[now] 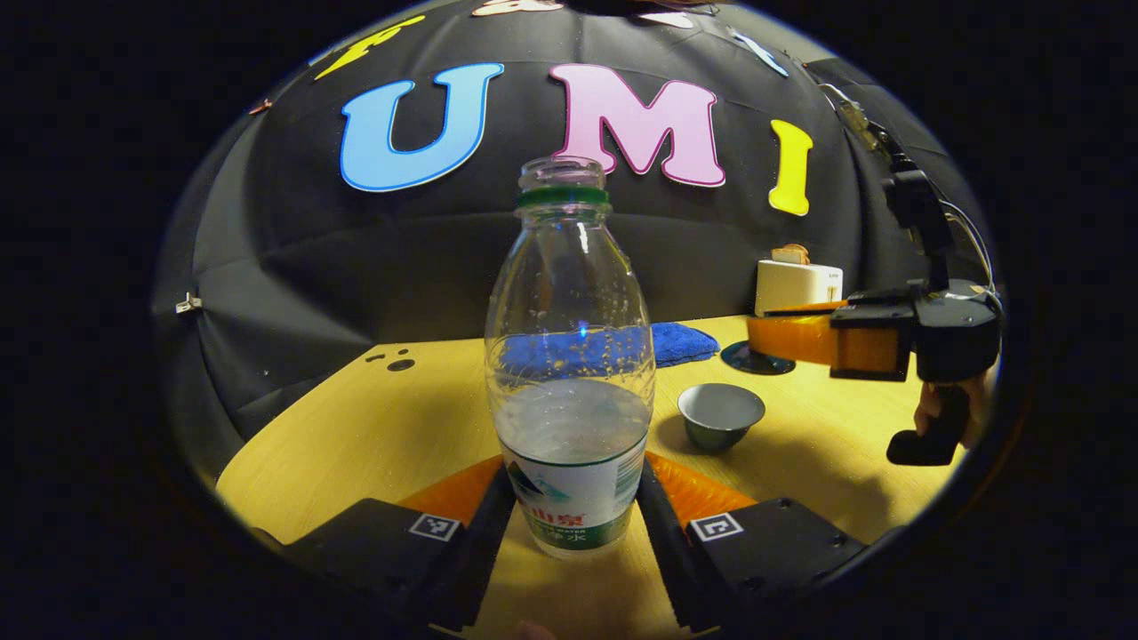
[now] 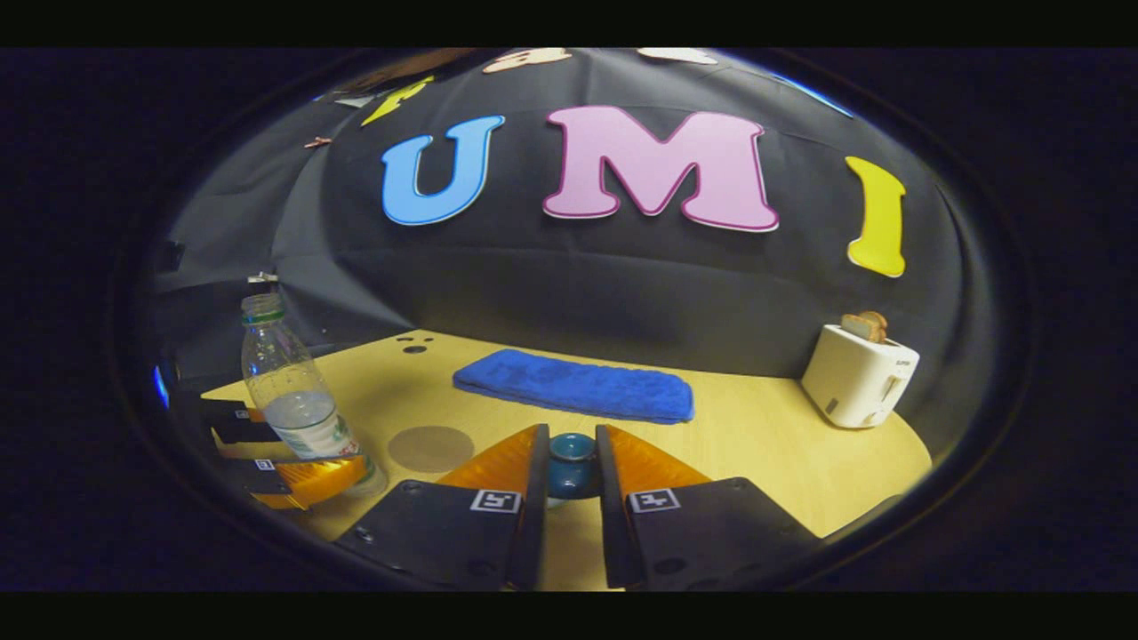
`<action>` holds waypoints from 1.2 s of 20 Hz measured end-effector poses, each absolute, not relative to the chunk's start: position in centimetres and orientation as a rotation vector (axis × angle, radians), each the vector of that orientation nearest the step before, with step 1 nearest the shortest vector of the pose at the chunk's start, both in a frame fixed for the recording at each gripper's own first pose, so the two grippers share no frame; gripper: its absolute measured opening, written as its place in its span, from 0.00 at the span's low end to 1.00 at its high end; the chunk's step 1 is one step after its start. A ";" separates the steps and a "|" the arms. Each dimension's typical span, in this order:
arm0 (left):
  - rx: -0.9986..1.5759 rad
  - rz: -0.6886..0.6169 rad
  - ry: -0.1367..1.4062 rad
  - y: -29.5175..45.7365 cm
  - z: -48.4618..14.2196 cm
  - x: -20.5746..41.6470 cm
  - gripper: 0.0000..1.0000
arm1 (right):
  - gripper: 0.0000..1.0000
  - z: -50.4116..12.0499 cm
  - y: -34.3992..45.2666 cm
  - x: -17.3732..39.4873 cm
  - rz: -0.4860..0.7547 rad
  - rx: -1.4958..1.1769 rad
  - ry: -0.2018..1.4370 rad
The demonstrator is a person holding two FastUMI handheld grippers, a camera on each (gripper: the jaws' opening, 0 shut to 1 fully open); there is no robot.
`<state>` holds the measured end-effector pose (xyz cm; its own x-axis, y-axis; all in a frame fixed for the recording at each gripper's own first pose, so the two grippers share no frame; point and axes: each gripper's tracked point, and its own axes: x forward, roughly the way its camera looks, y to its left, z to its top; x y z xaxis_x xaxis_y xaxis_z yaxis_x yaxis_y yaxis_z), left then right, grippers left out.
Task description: Open the teacup lid with one hand, grasp the water bottle and pour water into the teacup with the other hand; after pouring, place the water bottle on the coaster and then close the teacup lid.
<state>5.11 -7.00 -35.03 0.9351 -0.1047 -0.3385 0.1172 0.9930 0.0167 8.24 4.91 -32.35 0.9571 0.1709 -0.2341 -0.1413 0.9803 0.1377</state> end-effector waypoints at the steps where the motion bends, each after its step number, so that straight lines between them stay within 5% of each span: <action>1: 0.045 -0.110 0.353 -6.9 -35.1 5.1 0.77 | 0.29 -32.3 4.2 8.0 0.147 0.115 0.246; 24: 1.226 -0.152 0.562 -3.8 -36.6 11.8 0.74 | 0.24 -34.7 -7.6 2.9 0.038 0.055 0.251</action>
